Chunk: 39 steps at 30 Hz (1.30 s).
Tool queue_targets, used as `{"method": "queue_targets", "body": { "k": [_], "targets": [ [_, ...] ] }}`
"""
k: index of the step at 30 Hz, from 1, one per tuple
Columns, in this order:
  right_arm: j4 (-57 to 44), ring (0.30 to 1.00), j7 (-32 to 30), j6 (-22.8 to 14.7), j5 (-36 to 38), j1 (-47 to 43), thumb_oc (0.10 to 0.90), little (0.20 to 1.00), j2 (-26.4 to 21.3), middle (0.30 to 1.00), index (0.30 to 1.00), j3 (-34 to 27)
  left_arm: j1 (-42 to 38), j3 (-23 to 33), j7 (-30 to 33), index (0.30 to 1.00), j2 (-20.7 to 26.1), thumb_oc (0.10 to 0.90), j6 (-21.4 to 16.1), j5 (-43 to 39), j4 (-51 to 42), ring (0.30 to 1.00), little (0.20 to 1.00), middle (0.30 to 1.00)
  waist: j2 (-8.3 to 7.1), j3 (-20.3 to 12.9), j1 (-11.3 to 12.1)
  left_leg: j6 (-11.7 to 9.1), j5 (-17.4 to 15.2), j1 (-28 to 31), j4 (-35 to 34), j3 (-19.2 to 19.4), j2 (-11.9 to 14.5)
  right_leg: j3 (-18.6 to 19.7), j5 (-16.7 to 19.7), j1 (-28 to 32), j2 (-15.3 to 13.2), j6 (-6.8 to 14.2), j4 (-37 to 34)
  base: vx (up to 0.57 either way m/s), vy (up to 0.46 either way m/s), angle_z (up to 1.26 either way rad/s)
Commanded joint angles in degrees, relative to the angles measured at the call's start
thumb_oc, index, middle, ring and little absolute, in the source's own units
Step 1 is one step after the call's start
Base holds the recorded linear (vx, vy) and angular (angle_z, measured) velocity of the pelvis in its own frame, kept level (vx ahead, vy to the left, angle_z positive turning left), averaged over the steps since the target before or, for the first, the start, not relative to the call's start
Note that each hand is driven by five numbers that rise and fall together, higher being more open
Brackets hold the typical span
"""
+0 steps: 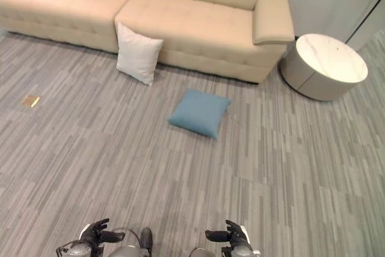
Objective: Pick up all the scattered cushions and arrange them neatly on the sofa.
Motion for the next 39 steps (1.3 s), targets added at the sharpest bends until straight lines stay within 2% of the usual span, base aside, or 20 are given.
{"method": "queue_targets", "body": {
  "k": [1,3,6,8,12,13,14,15,16,20,22,24,25,26,29,30,36,37,38,39],
  "targets": [
    [-2.95,0.900,-0.17,-0.94,0.82,-0.66,0.800,0.900,-2.68,0.900,0.900,0.23,0.59,0.30,-0.29,0.900,0.48,0.800,-0.72,1.15,0.94,0.900,0.900,0.900,0.67,0.31,0.57,-1.63,-8.02,1.90,4.04,-3.80,1.14,-1.61,4.98,1.37,3.84,-0.30,-9.83,0.29,0.028,0.01],
    [-3.13,0.900,-0.04,-0.88,0.34,-0.73,0.800,0.900,-2.87,0.900,0.900,0.47,0.76,0.29,-0.58,0.900,0.36,0.800,-0.63,1.59,1.25,0.900,0.900,0.900,0.46,0.36,0.50,-2.15,-9.76,3.88,3.45,-4.01,0.97,-3.72,3.84,0.92,3.73,0.03,-15.51,0.23,-0.024,0.04],
    [-3.39,0.900,0.28,-0.55,-0.13,-0.90,0.800,0.900,-3.41,0.900,0.900,0.86,0.84,0.28,-0.69,0.900,-0.07,0.800,-0.76,2.61,1.79,0.900,0.900,0.900,-0.01,0.60,-0.51,-3.10,-10.05,6.27,2.78,-4.60,0.87,-4.43,7.52,-1.41,5.80,0.22,-25.49,0.22,-0.062,-0.11],
    [-3.32,0.900,0.25,-0.58,-0.39,-0.94,0.800,0.900,-3.57,0.900,0.900,0.73,0.89,0.25,-0.70,0.900,-0.25,0.800,-0.89,2.83,1.91,0.900,0.900,0.900,0.17,0.55,-0.84,-3.48,-10.01,7.00,2.74,-4.82,1.05,-4.47,8.09,-2.23,6.02,0.48,-25.81,0.28,-0.061,0.08],
    [-2.91,0.900,0.07,-0.84,-0.56,-0.05,0.800,0.900,-3.72,0.900,0.900,0.76,0.85,-0.15,-0.83,0.900,-0.83,0.800,-0.77,3.89,2.83,0.900,0.900,0.900,0.35,-0.91,-1.79,-5.24,-9.89,8.80,4.02,-5.61,1.92,-3.45,7.37,0.07,8.03,-1.42,-27.42,0.32,-0.121,0.35],
    [-2.31,0.900,-0.17,-1.23,-0.02,-0.08,0.800,0.900,-3.81,0.900,0.900,0.66,0.66,-0.45,-0.85,0.900,-1.07,0.800,-0.83,3.76,2.55,0.900,0.900,0.900,0.55,-1.33,-1.90,-7.23,-7.65,8.07,7.34,-5.63,3.06,-4.02,6.87,2.24,9.43,-2.46,-29.16,0.17,-0.124,0.24],
    [-2.30,0.900,-0.17,-1.23,-0.02,-0.09,0.800,0.900,-3.82,0.900,0.900,0.66,0.66,-0.45,-0.85,0.900,-1.07,0.800,-0.83,3.76,2.55,0.900,0.900,0.900,0.56,-1.32,-1.92,-7.24,-7.67,8.07,7.37,-5.65,3.08,-4.04,6.88,2.28,9.44,-2.47,-29.19,0.30,-0.256,0.15],
    [-2.59,0.900,-0.38,-1.82,1.08,-0.06,0.800,0.900,-3.91,0.900,0.900,0.37,0.31,-0.79,-1.01,0.900,-1.15,0.800,-0.83,3.48,2.12,0.900,0.900,0.900,0.28,-1.36,-1.97,-9.37,-4.39,5.21,14.40,-4.94,4.92,-3.84,5.83,4.60,10.87,-3.95,-30.94,0.13,-0.132,-0.01],
    [-2.59,0.900,-0.38,-1.82,1.07,-0.08,0.800,0.900,-3.88,0.900,0.900,0.37,0.29,-0.79,-1.01,0.900,-1.12,0.800,-0.83,3.48,2.12,0.900,0.900,0.900,0.13,-1.50,-2.08,-9.33,-4.20,4.98,14.34,-5.04,4.77,-3.92,5.92,4.43,10.71,-3.94,-31.00,0.17,-0.198,-0.03],
    [-3.60,0.900,-0.94,-2.33,2.44,-0.79,0.800,0.900,-4.19,0.900,0.900,0.57,-1.10,-1.56,-0.60,0.900,-1.30,0.800,-0.66,2.36,0.92,0.900,0.900,0.900,-1.04,0.71,-0.95,-9.81,-0.44,-2.79,30.11,-4.69,6.81,-3.08,3.52,8.12,12.11,-7.11,-32.24,0.14,-0.147,-0.19],
    [-3.47,0.900,-0.97,-2.11,2.70,-0.88,0.800,0.900,-4.33,0.900,0.900,0.75,-1.51,-1.99,-0.45,0.900,-1.48,0.800,-0.80,2.01,0.69,0.900,0.900,0.900,-1.61,1.31,-0.39,-8.78,-2.20,-6.15,31.06,-4.13,6.58,-2.79,2.64,9.22,12.07,-7.36,-32.71,0.16,-0.063,-0.08],
    [-3.59,0.900,-1.03,-2.19,2.44,-0.69,0.800,0.900,-4.64,0.900,0.900,1.09,-1.44,-2.27,-0.32,0.900,-1.61,0.800,-0.89,2.08,0.47,0.900,0.900,0.900,-2.20,0.91,0.39,-7.33,-6.21,-9.27,24.42,-4.42,3.45,-1.87,1.64,11.21,12.04,-6.35,-34.27,0.23,0.013,-0.07],
    [-3.59,0.900,-1.03,-2.19,2.44,-0.69,0.800,0.900,-4.63,0.900,0.900,1.09,-1.43,-2.27,-0.32,0.900,-1.61,0.800,-0.89,2.08,0.47,0.900,0.900,0.900,-2.20,0.93,0.40,-7.32,-6.22,-9.24,24.41,-4.40,3.45,-1.86,1.63,11.23,12.03,-6.34,-34.26,0.27,0.043,-0.13],
    [-3.45,0.900,-1.27,-2.22,2.20,-0.82,0.800,0.900,-4.67,0.900,0.900,1.20,-1.28,-2.36,-0.28,0.900,-1.51,0.800,-0.92,2.37,0.61,0.900,0.900,0.900,-2.14,0.75,0.99,-7.24,-5.56,-11.76,18.49,-4.05,2.27,-1.42,0.91,12.69,12.39,-5.67,-35.21,0.19,0.054,-0.05],
    [-3.16,0.900,-1.49,-1.99,1.79,-0.89,0.800,0.900,-4.77,0.900,0.900,1.29,-0.81,-2.11,-0.33,0.900,-1.36,0.800,-0.83,2.72,0.64,0.900,0.900,0.900,-0.87,0.24,1.86,-7.97,1.18,-13.77,8.21,-2.83,2.93,-1.03,-0.23,14.64,14.01,-5.08,-35.92,0.24,0.087,-0.08],
    [-3.12,0.900,-1.62,-1.97,1.60,-1.11,0.800,0.900,-4.72,0.900,0.900,1.38,-0.62,-2.11,-0.20,0.900,-1.22,0.800,-0.83,2.77,0.65,0.900,0.900,0.900,-0.71,0.40,2.36,-8.27,2.63,-14.31,7.10,-2.82,2.94,-0.65,-0.75,15.41,14.30,-5.05,-35.64,0.16,0.064,-0.07],
    [-3.40,0.900,-1.10,-1.89,0.50,-0.35,0.800,0.900,-3.67,0.900,0.900,1.40,1.02,-0.38,-0.52,0.900,-0.85,0.800,-0.60,2.35,2.19,0.900,0.900,0.900,-1.21,-1.16,3.22,-6.56,1.19,-10.68,4.85,-3.74,1.59,0.42,-1.94,16.08,12.84,-3.14,-31.16,0.22,0.154,-0.22],
    [-3.43,0.900,-0.84,-1.53,-0.31,-0.47,0.800,0.900,-3.30,0.900,0.900,1.50,1.19,0.17,-0.39,0.900,-0.46,0.800,-0.54,2.31,2.22,0.900,0.900,0.900,-0.88,-1.01,3.61,-5.02,-0.47,-8.64,4.77,-3.20,1.15,-0.21,-1.12,13.30,10.13,-1.13,-23.25,0.10,0.139,-0.06],
    [-3.42,0.900,-0.84,-1.53,-0.31,-0.48,0.800,0.900,-3.31,0.900,0.900,1.49,1.18,0.17,-0.39,0.900,-0.47,0.800,-0.54,2.31,2.22,0.900,0.900,0.900,-0.84,-1.17,3.62,-5.03,-0.39,-8.83,4.75,-3.20,1.21,-0.20,-1.02,13.12,10.20,-1.15,-23.32,0.14,0.203,-0.17],
    [-3.56,0.900,-0.78,-1.28,-0.40,-0.79,0.800,0.900,-3.27,0.900,0.900,1.57,1.23,0.30,-0.24,0.900,-0.26,0.800,-0.44,2.24,2.06,0.900,0.900,0.900,-0.50,-0.74,3.41,-4.20,-1.02,-7.77,4.82,-3.21,1.02,-0.17,0.95,10.64,8.84,-0.06,-18.17,0.07,0.127,-0.33]
  ]
}}
